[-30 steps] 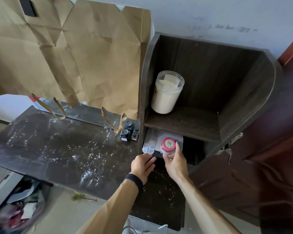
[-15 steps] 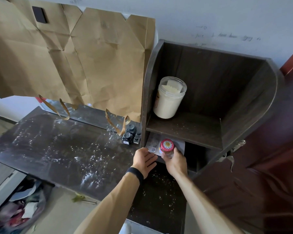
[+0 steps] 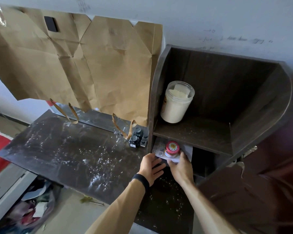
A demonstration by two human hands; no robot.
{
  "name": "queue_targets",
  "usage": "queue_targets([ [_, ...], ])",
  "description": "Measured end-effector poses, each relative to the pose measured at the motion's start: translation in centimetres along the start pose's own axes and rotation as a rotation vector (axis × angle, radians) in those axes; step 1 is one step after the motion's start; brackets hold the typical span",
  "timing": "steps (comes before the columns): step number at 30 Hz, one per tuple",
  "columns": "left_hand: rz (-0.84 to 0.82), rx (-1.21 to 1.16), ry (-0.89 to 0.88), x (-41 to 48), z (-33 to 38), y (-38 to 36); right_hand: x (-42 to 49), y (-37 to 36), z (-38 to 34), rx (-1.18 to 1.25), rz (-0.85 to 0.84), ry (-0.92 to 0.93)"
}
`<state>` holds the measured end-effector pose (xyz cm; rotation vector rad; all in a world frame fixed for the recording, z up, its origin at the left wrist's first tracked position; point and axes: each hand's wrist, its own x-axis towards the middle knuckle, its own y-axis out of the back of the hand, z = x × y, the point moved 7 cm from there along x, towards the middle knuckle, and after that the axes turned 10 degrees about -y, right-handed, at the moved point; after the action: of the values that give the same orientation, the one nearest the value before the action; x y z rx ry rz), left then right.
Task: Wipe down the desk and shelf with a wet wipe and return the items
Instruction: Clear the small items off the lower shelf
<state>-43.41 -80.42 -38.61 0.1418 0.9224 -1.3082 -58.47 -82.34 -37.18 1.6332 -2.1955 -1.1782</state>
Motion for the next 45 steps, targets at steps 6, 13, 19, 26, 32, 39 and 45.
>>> queue_targets([
  [6, -0.030, 0.598, -0.128, 0.8, -2.0, 5.7, -4.5, -1.8, 2.4, 0.022, 0.003, 0.133],
  [13, 0.017, 1.162, -0.226, 3.3, 1.0, 14.2, -7.7, -10.9, 1.8, -0.197, -0.223, 0.233],
  [19, 0.002, 1.283, -0.269, 9.5, 5.4, 16.1, -6.3, -19.9, -0.4, -0.629, -0.349, 0.257],
  [26, 0.082, 1.373, -0.300, 16.1, 9.7, 14.2, -5.6, -23.3, 1.0, -0.692, -0.289, 0.119],
  [32, 0.221, 1.362, -0.234, 18.5, 10.4, 11.7, -5.6, -23.5, 1.0, -0.686, -0.362, 0.061],
  [39, 0.231, 1.490, -0.272, 19.0, 11.0, 11.0, -5.5, -22.8, -0.1, -0.630, -0.428, -0.001],
  [45, 0.153, 1.580, -0.272, 13.9, 12.8, 16.2, -2.4, -21.0, -4.1, -0.283, -0.359, -0.208],
])
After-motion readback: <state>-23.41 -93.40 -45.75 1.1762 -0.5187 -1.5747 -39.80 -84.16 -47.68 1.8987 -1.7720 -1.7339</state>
